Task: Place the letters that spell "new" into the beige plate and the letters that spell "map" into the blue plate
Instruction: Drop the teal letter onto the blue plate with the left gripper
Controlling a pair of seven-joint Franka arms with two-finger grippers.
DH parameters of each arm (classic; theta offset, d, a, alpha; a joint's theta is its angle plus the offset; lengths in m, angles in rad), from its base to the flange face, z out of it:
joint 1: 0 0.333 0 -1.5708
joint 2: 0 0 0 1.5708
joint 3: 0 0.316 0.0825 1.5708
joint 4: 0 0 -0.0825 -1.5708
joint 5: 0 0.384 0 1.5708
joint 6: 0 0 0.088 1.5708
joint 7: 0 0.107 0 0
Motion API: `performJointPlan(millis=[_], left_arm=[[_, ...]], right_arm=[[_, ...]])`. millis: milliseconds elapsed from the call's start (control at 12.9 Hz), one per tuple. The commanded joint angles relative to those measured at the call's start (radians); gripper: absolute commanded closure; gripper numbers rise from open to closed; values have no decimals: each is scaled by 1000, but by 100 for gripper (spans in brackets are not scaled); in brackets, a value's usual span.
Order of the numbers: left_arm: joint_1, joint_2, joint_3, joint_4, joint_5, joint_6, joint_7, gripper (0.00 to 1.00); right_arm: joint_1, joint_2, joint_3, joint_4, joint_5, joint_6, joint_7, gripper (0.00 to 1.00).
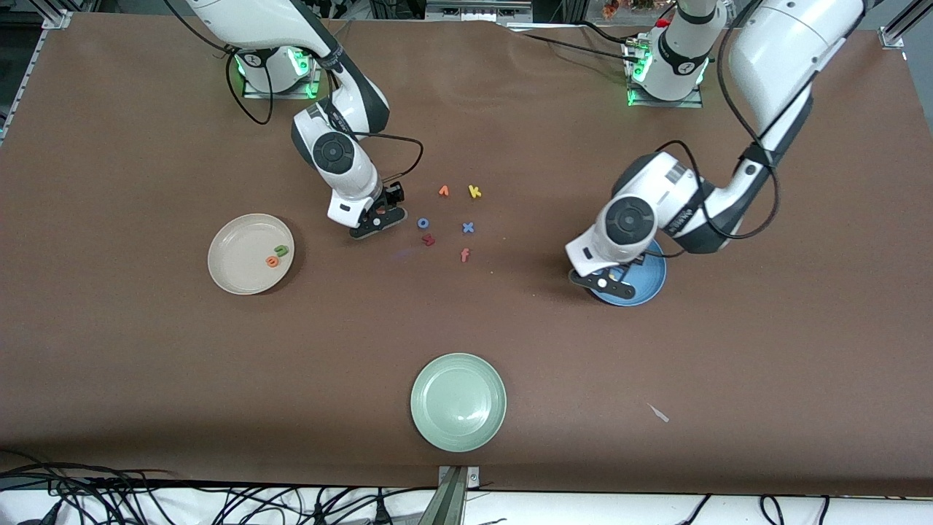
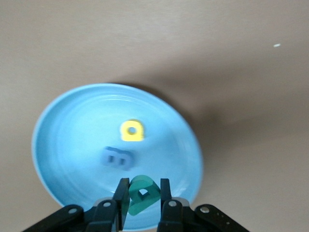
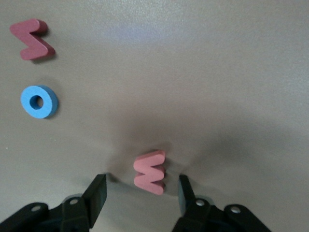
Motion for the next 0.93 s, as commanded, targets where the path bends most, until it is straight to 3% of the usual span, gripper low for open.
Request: performJointPlan(millis=[0,155,619,773,851], left_arm=[[22,11,-13,45,-15,-11,63,0],[25,-7,-18,76,-29,-28,65,0],[49,-217,-15,303,-113,-341,68,0],[164,-239,-21,405,-275,-427,103,0],[206,-301,13,407,-367,-429,155,0]], right_arm=[[5,9,-4,-7,-10,28,13,41],[5,9,-4,-4,-10,28,13,46],[2,30,-5,4,-12,60,7,59],[2,30,-5,4,-12,60,4,65],[2,30,-5,6,-12,60,4,68]])
